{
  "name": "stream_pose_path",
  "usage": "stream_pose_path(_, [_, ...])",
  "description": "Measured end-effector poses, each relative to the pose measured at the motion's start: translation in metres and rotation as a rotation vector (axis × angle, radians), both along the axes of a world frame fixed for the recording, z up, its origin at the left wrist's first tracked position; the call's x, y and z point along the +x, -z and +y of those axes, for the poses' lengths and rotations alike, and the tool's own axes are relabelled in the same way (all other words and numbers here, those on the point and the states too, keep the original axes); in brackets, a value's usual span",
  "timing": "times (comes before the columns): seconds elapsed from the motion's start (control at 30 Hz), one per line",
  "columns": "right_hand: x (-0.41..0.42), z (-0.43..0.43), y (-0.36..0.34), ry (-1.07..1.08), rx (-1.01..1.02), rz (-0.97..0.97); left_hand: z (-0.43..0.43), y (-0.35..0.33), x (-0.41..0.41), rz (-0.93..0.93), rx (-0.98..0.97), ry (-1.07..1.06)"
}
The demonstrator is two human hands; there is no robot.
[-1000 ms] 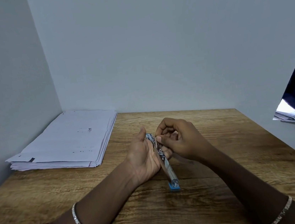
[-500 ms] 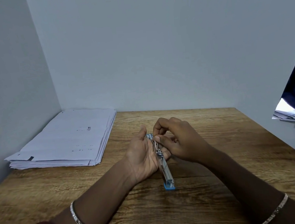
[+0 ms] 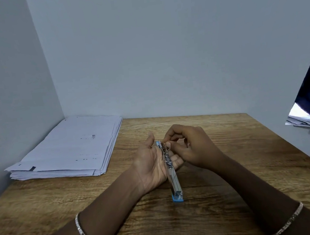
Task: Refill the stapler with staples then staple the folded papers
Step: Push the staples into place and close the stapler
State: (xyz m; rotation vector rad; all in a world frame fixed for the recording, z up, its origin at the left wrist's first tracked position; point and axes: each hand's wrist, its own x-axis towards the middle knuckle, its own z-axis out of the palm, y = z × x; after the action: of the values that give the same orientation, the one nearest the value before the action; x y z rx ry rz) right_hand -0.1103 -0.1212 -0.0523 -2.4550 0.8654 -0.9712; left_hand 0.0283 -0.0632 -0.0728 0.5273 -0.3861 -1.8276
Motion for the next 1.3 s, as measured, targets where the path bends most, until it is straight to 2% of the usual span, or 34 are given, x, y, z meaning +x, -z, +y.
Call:
stream_pose_path(0.13, [-0.002, -0.004, -0.002, 0.145, 0.000, -0.153, -0.004, 0.003, 0.001, -0.053, 0.003, -0.062])
stream_pose_path(0.27, [-0.004, -0.003, -0.004, 0.241, -0.087, -0.260, -0.008, 0.006, 0.003, -0.025, -0.011, -0.091])
stream_pose_path(0.33, [-0.003, 0.000, -0.005, 0.180, -0.151, -0.233, -0.010, 0.008, 0.004, -0.041, -0.024, -0.099])
stream_pose_path(0.43, [-0.001, 0.003, -0.003, 0.011, -0.216, -0.041, -0.014, 0.010, 0.007, -0.089, -0.048, -0.100])
stream_pose_path(0.53, [-0.001, 0.003, -0.002, -0.041, -0.211, 0.103, -0.015, 0.009, 0.009, -0.076, -0.041, -0.140])
stream_pose_path(0.67, [-0.002, 0.003, -0.005, -0.068, -0.219, -0.020, -0.019, 0.005, 0.016, -0.044, -0.054, -0.257])
stream_pose_path(0.83, [-0.002, 0.004, -0.002, -0.193, -0.188, 0.143, -0.020, -0.002, 0.026, 0.017, -0.095, -0.364])
stream_pose_path(0.97, [0.006, 0.007, 0.003, -0.190, -0.245, 0.040, -0.018, -0.004, 0.028, 0.098, -0.083, -0.364])
stream_pose_path(1.13, [0.008, 0.006, 0.003, -0.148, -0.030, -0.296, -0.015, -0.004, 0.019, -0.087, -0.176, -0.350])
stream_pose_path(1.3, [0.014, 0.008, 0.011, -0.131, 0.327, -0.460, -0.015, 0.001, 0.006, -0.138, -0.220, -0.306])
